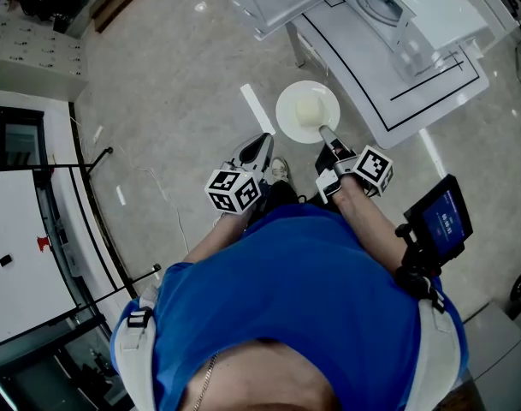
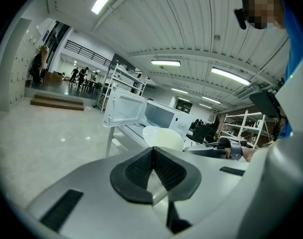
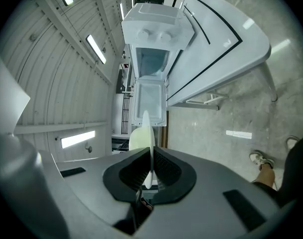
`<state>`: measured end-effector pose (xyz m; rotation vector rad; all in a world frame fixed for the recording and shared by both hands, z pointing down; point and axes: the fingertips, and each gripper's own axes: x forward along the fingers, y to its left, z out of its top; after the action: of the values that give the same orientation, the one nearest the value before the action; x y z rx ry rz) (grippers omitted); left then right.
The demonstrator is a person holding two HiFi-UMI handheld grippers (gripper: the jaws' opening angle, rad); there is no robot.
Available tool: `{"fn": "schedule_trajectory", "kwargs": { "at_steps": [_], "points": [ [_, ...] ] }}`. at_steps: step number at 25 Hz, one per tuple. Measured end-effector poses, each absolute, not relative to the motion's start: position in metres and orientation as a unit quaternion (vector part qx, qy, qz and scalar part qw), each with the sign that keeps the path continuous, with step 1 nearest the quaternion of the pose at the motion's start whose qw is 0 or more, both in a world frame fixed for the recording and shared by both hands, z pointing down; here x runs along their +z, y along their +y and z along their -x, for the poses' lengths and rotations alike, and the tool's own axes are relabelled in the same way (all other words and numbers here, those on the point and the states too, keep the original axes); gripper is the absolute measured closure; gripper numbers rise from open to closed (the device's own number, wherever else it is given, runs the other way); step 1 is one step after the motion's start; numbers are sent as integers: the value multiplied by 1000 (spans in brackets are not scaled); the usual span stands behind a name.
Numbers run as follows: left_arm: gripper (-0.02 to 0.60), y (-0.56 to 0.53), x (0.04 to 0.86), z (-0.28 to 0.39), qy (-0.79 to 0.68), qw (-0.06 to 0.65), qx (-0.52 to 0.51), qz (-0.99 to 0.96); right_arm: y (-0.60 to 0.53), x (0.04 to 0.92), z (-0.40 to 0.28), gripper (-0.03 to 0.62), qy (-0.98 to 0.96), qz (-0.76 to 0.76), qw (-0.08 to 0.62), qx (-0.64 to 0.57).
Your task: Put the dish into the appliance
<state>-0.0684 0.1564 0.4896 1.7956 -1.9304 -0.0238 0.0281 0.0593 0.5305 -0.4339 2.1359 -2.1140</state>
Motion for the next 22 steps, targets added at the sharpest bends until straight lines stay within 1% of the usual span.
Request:
{"fn": "schedule_trajectory", "kwargs": {
  "at_steps": [6, 14, 22],
  "points": [
    [576, 124, 485, 96, -682, 250, -8, -687, 35, 527, -10, 585, 699, 174, 71, -690],
    [575, 60, 482, 147, -628, 253, 4, -736, -13, 527, 30, 585, 684, 231, 112, -683],
    [575, 21, 480, 185, -572, 262, 20, -778, -40, 526, 64, 583, 657, 283, 157, -681]
  ]
}}
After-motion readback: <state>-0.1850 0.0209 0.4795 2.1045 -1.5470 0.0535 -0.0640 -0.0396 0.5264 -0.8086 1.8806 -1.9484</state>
